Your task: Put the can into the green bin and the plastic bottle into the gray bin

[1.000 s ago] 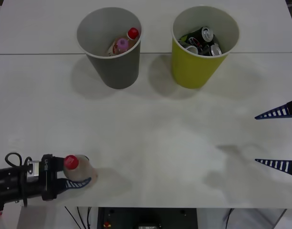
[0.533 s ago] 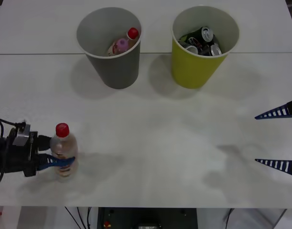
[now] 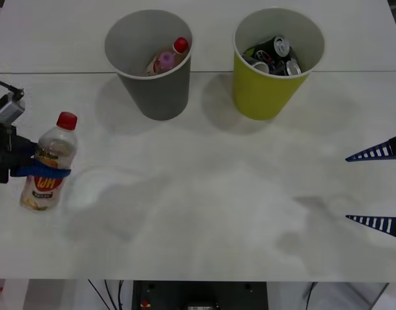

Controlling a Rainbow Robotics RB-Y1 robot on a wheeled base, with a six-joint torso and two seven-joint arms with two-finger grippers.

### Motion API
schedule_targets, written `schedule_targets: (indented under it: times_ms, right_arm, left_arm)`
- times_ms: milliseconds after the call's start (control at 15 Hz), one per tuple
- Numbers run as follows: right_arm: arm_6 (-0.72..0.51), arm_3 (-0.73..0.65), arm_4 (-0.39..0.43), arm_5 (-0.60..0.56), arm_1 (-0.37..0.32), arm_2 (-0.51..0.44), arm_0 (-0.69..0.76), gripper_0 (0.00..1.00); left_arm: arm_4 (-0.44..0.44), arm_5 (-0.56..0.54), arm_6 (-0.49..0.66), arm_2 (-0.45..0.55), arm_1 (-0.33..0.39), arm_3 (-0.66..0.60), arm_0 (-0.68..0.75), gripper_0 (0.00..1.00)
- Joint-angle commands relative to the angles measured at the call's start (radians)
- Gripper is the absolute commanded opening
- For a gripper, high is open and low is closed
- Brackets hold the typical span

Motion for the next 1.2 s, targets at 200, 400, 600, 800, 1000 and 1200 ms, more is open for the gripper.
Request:
schedule_targets:
  times_ms: [200, 400, 600, 800, 1000, 1200]
  right_arm:
    - [0.0, 0.0, 0.0, 0.0, 0.0, 0.0, 0.0, 1.0]
    - [0.0, 0.0, 0.0, 0.0, 0.0, 0.0, 0.0, 1.0]
    - [0.0, 0.0, 0.0, 0.0, 0.0, 0.0, 0.0, 1.0]
    - [0.0, 0.0, 0.0, 0.0, 0.0, 0.0, 0.0, 1.0]
    - [0.0, 0.0, 0.0, 0.0, 0.0, 0.0, 0.0, 1.0]
    - [0.0, 0.0, 0.0, 0.0, 0.0, 0.0, 0.0, 1.0]
  left_arm:
    - [-0.092, -0.078, 0.405, 0.0, 0.089, -0.031, -0.213, 0.0]
    - [-0.219, -0.125, 0.545, 0.0, 0.124, -0.099, -0.331, 0.0]
    - [-0.344, -0.242, 0.545, -0.125, 0.114, -0.09, -0.542, 0.0]
    - [-0.364, -0.265, 0.546, -0.388, 0.072, 0.032, -0.842, 0.0]
    - [-0.37, -0.242, 0.546, -0.56, -0.031, 0.199, -1.062, 0.0]
    - [-0.413, -0.239, 0.545, -0.592, -0.152, 0.332, -1.177, 0.0]
